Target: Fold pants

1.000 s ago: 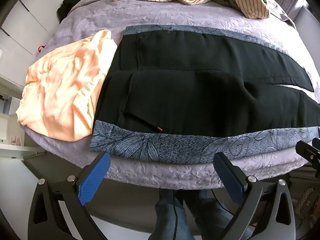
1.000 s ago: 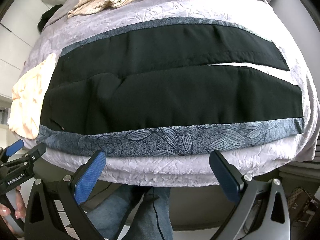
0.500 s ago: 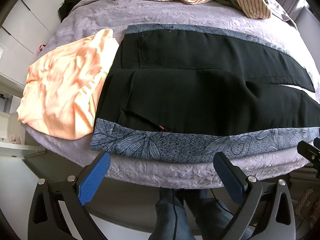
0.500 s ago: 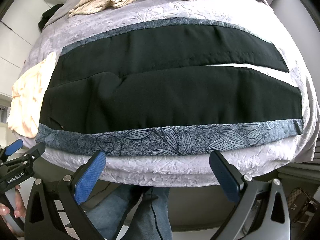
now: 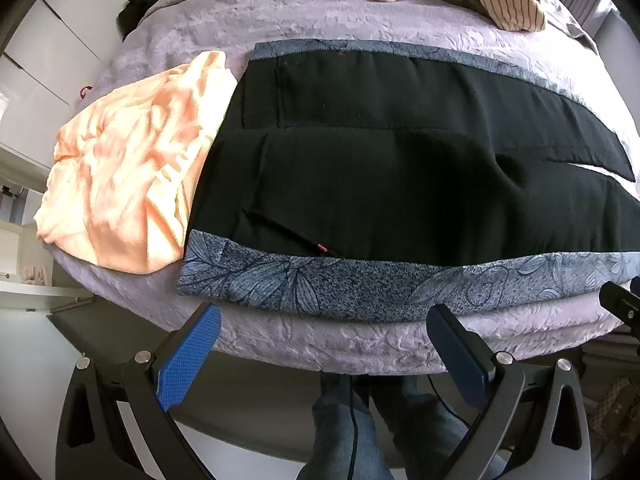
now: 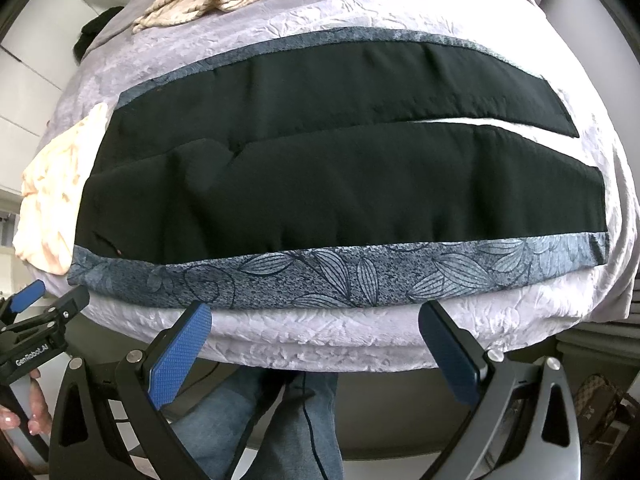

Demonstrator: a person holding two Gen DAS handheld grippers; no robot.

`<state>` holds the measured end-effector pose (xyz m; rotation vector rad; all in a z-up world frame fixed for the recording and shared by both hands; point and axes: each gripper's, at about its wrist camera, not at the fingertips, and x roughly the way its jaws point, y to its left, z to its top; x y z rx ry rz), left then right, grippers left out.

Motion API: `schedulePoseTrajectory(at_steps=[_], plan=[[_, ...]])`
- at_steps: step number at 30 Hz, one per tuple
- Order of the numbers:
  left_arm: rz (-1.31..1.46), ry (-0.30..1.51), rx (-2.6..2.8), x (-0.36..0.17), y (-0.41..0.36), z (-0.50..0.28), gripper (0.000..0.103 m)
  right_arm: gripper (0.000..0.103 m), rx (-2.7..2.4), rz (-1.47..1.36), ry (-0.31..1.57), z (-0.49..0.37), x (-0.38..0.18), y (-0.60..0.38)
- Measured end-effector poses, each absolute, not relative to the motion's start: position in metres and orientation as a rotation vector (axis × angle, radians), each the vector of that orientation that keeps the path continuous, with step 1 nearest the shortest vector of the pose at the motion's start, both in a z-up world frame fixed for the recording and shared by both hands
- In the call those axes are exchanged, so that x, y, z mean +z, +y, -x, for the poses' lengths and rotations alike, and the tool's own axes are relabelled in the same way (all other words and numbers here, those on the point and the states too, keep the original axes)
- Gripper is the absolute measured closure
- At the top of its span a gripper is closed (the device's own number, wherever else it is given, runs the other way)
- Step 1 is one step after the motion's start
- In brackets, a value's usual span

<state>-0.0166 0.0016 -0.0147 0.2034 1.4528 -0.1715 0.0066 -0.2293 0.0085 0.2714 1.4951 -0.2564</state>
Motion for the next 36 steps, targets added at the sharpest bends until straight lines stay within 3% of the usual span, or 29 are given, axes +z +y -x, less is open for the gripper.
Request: schedulePoseTrajectory(at_steps=[21, 26, 29, 30, 36], plan=[[-0.107, 1.436, -0.202, -0.03, 0.005, 0.018, 0.0, 0.0, -0.221, -0.305, 1.517, -0.003, -0.002, -0.24], [0.147, 1.386, -0.327, -0.041, 0.039, 0.011, 0.0, 0.0, 0.045, -0.723, 1.435, 0.002, -0.023, -0.255], [0.205, 1.42, -0.335, -0.057, 0.058, 0.011, 0.0, 0.014, 0.138, -0.95, 1.418, 0.011, -0.053, -0.263], [0.252, 1.435, -0.347, -0.066, 0.065, 0.011, 0.0, 0.024, 0.145, -1.011, 1.419, 0.014, -0.065, -0.267], [0.482, 1.49, -0.327, -0.121, 0.09, 0.007, 0.0, 0.027, 0.082, -1.269, 1.381, 0.039, -0.131, -0.293]])
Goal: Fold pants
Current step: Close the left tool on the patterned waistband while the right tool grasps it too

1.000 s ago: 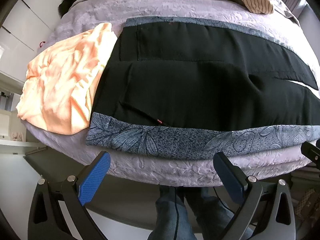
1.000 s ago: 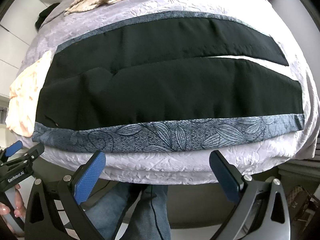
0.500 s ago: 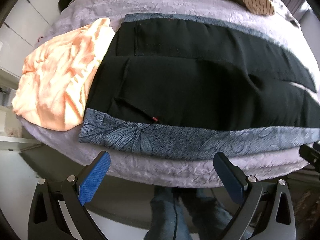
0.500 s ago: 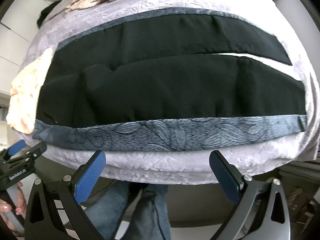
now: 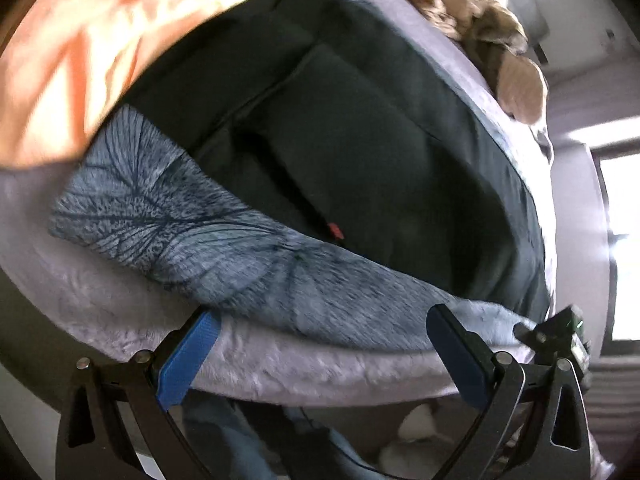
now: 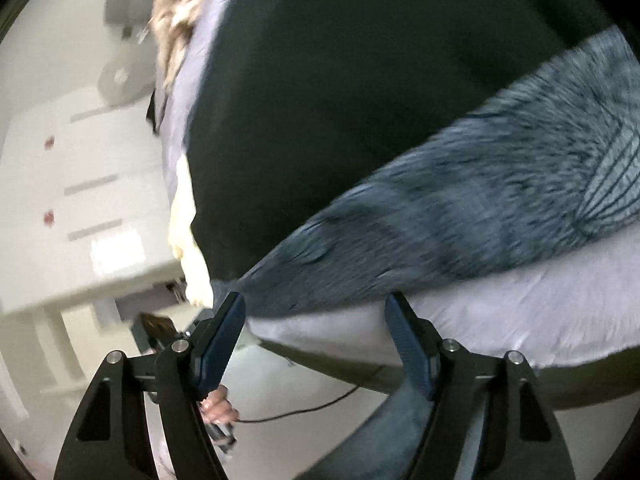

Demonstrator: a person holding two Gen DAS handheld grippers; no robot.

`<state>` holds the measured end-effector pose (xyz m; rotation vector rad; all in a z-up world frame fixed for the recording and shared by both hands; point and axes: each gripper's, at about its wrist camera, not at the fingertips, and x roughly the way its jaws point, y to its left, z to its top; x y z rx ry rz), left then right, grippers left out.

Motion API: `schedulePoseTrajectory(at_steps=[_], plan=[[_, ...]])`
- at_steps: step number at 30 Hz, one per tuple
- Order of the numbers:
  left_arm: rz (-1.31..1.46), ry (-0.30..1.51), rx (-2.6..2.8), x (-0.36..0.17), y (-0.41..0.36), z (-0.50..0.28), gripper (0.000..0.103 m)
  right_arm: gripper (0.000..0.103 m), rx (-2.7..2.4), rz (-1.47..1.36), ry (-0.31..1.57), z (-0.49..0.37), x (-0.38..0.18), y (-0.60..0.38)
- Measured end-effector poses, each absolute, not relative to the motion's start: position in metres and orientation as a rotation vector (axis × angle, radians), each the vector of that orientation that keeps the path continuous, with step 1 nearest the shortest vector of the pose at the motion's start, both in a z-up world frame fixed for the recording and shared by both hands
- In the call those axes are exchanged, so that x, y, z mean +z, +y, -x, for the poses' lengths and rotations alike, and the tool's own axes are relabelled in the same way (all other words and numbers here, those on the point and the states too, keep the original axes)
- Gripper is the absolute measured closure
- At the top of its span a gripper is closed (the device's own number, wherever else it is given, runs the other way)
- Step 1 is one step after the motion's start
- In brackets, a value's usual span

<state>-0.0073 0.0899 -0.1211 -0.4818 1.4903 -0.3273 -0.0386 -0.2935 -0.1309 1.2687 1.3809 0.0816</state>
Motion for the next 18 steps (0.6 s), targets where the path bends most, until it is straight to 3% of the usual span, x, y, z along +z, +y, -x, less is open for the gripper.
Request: schedulePoseTrajectory(at_steps=[8, 10, 11, 12, 13, 14, 15, 18], plan=[[0.575, 1.416, -0.317, -0.129, 0.083, -0.017, 0.0, 0.027, 0.116, -1.345, 1.308, 0.042, -0.151, -0.301], [0.575, 1.421, -0.29, -0.135, 0.083, -0.02, 0.008, 0.028, 0.115, -1.364, 1.291, 0.047, -0.156, -0.305], [0.552, 1.424, -0.267, -0.134, 0.082, -0.021, 0.021, 0.03, 0.103, -1.384, 1.281, 0.049, -0.158, -0.305], [0.533, 1.425, -0.256, -0.133, 0.082, -0.023, 0.042, 0.05, 0.09, -1.409, 1.26, 0.05, -0.157, -0.307], [0.518, 1.428, -0.255, -0.13, 0.082, -0.024, 0.053, 0.08, 0.09, -1.431, 1.236, 0.052, -0.155, -0.308], [0.525, 1.433, -0.265, -0.127, 0.085, -0.024, 0.073, 0.09, 0.105, -1.461, 1.203, 0.054, -0.151, -0.311], [0.545, 1.434, -0.28, -0.125, 0.091, -0.025, 0.086, 0.095, 0.112, -1.474, 1.173, 0.053, -0.145, -0.313], [0.528, 1.404, -0.289, -0.101, 0.093, -0.029, 0.087, 0.096, 0.147, -1.408, 1.139, 0.044, -0.121, -0.316]])
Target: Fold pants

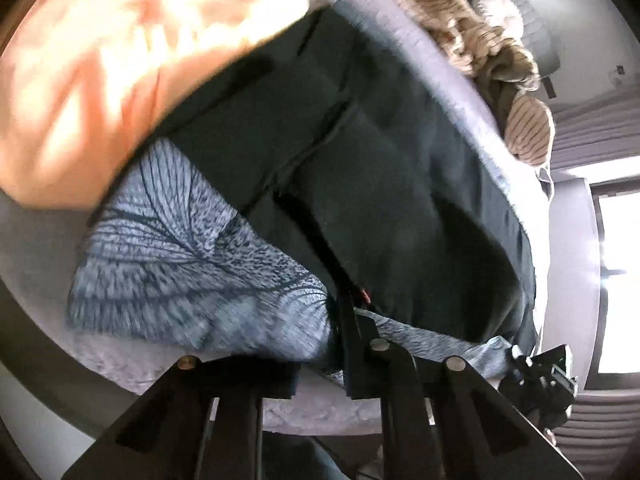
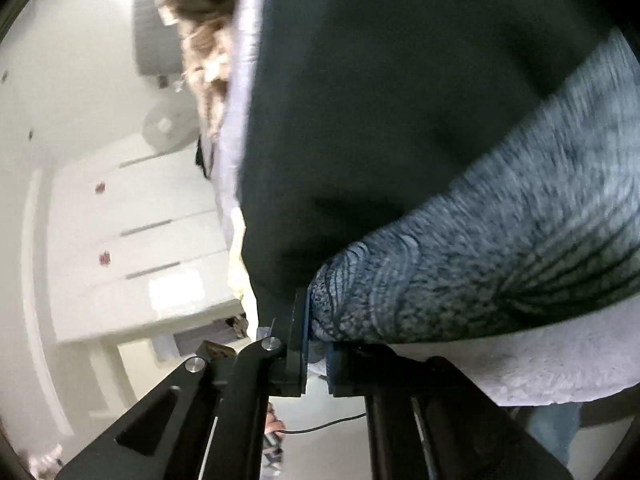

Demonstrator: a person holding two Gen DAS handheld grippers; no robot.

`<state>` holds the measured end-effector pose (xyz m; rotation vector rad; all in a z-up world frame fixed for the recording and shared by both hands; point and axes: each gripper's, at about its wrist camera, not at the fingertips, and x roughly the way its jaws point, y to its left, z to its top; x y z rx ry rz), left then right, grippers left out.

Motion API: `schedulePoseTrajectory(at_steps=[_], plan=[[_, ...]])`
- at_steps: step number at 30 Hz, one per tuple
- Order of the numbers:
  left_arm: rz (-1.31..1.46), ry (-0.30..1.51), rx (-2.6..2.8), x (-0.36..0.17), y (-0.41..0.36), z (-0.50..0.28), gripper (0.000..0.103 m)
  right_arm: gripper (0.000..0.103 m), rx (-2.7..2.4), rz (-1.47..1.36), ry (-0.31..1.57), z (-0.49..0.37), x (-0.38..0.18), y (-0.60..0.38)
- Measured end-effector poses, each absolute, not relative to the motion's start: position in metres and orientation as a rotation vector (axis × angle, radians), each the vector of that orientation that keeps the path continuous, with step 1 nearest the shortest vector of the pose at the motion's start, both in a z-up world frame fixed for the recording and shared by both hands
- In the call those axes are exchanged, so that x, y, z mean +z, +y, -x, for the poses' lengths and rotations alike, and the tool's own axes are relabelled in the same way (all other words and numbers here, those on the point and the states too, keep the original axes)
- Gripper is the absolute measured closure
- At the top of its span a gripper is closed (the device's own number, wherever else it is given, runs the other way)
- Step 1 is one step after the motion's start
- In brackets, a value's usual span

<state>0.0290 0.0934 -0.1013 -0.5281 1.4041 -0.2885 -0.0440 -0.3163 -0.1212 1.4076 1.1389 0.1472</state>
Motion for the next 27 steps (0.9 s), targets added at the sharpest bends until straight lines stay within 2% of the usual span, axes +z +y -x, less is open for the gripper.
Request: schedulePoseTrajectory(at_steps=[9, 15, 16, 18, 19, 25, 26, 27], plan=[[0.508, 1.197, -0.343, -0.015, 0.065, -0.102, 0.086, 0.096, 0.255, -1.28, 1.021, -0.029, -0.046, -0.34], [0.414, 1.161, -0.352, -0.021, 0.045, -0.179, 0.085, 0.096, 0.23, -1.16, 1.068, -0.118, -0.031, -0.36], [0.384, 1.165, -0.333, -0.03, 0.039, -0.198, 0.082, 0.096, 0.219, -1.147, 1.074, -0.128, -0.034, -0.36], [0.319, 1.154, -0.272, -0.041, 0.036, -0.22, 0.051, 0.095, 0.196, -1.137, 1.088, -0.151, -0.044, -0.364], [0.304, 1.15, -0.262, -0.048, 0.035, -0.228, 0.047, 0.095, 0.175, -1.125, 1.1, -0.168, -0.054, -0.367], [0.265, 1.188, -0.213, -0.074, 0.046, -0.271, 0.045, 0.094, 0.053, -1.092, 1.182, -0.214, -0.114, -0.387], [0.271, 1.19, -0.208, -0.074, 0.05, -0.272, 0.045, 0.092, 0.02, -1.073, 1.22, -0.219, -0.123, -0.387], [0.275, 1.183, -0.204, -0.069, 0.058, -0.271, 0.045, 0.086, -0.008, -1.058, 1.251, -0.222, -0.128, -0.386]])
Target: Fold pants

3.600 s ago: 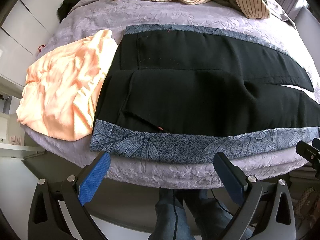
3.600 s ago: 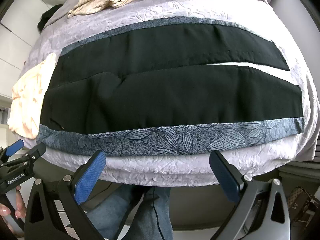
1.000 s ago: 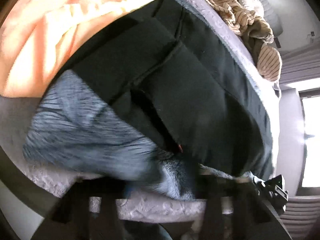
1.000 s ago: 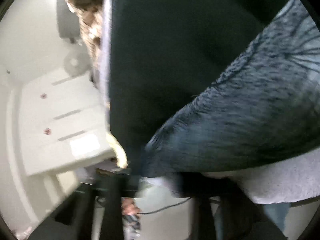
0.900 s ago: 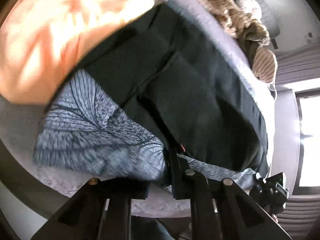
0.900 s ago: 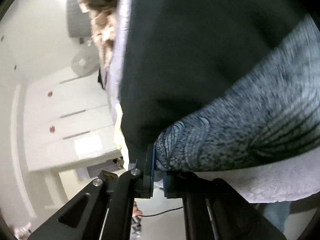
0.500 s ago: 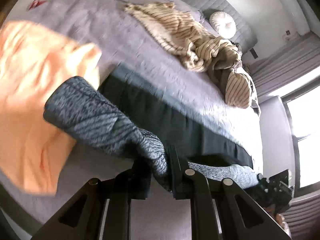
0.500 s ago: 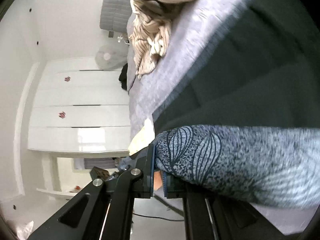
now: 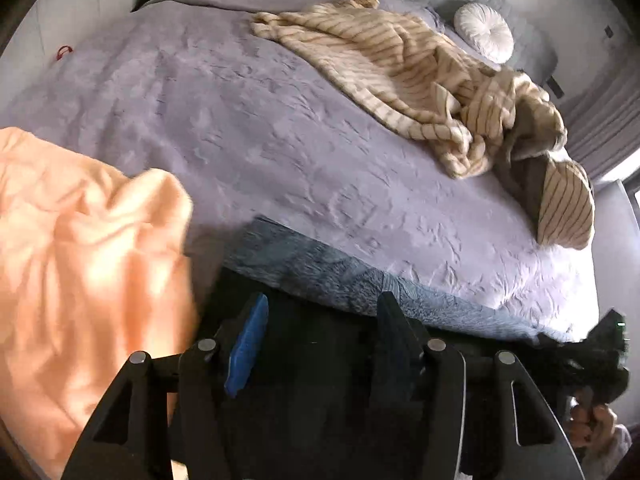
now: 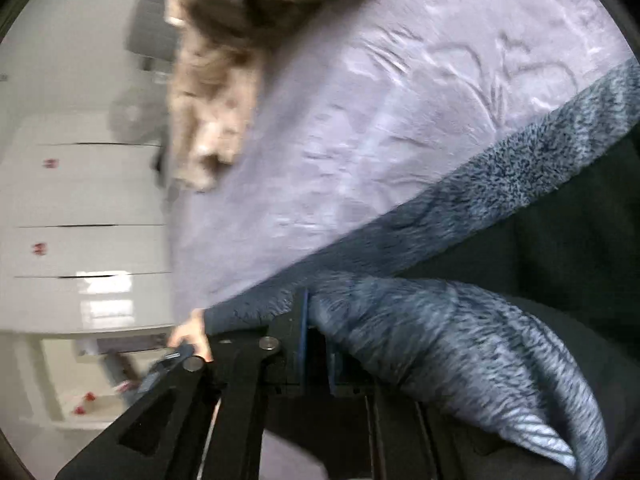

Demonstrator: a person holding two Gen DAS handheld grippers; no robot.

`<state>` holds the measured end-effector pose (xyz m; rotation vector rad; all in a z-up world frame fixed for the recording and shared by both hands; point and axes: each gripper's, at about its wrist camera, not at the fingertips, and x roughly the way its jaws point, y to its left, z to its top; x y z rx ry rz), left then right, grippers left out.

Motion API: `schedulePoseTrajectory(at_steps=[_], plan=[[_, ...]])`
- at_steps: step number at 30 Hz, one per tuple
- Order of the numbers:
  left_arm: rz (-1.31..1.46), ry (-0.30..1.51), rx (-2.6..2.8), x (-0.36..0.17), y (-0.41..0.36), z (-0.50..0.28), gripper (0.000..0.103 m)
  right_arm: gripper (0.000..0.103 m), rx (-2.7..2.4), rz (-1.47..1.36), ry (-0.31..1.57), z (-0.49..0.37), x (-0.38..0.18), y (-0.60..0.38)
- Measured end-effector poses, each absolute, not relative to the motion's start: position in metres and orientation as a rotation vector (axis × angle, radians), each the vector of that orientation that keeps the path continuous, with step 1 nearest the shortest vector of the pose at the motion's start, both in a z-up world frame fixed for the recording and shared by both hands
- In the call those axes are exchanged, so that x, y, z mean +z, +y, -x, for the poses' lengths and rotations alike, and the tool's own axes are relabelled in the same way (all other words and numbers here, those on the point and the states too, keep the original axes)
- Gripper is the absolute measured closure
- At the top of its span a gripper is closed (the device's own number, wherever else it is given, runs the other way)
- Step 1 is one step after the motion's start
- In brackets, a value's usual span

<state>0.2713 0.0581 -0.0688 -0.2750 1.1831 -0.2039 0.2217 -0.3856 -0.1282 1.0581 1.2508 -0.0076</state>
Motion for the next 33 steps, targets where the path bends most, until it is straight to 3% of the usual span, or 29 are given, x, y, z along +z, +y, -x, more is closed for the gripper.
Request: schedulePoseTrajectory(at_steps=[3, 7, 13, 20, 24, 29, 33], plan=[[0.208, 1.154, -0.211, -0.052, 0.061, -0.263, 0.045, 0.073, -0.017, -1.012, 1.268, -0.221, -0.112, -0.373], [0.106, 1.184, -0.286, -0.06, 0.035, -0.256, 0.045, 0.073, 0.171, -0.862, 1.234, -0.222, -0.072, -0.327], [-0.002, 1.213, -0.267, -0.101, -0.021, -0.268, 0.045, 0.074, 0.204, -0.673, 1.374, -0.265, -0.122, -0.268], [-0.074, 1.217, -0.199, -0.108, -0.028, -0.293, 0.045, 0.076, -0.043, -0.71, 1.254, -0.292, -0.125, -0.307], [-0.165, 1.194, -0.322, -0.083, -0.041, -0.268, 0.045, 0.054, 0.005, -0.748, 1.211, -0.252, -0.081, -0.327], [-0.194, 1.195, -0.576, -0.057, -0.092, -0.216, 0.045, 0.052, -0.112, -0.826, 1.149, -0.147, -0.034, -0.382], [-0.11, 1.288, -0.814, -0.055, -0.164, -0.165, 0.045, 0.049, -0.313, -0.92, 1.148, -0.047, -0.027, -0.442]])
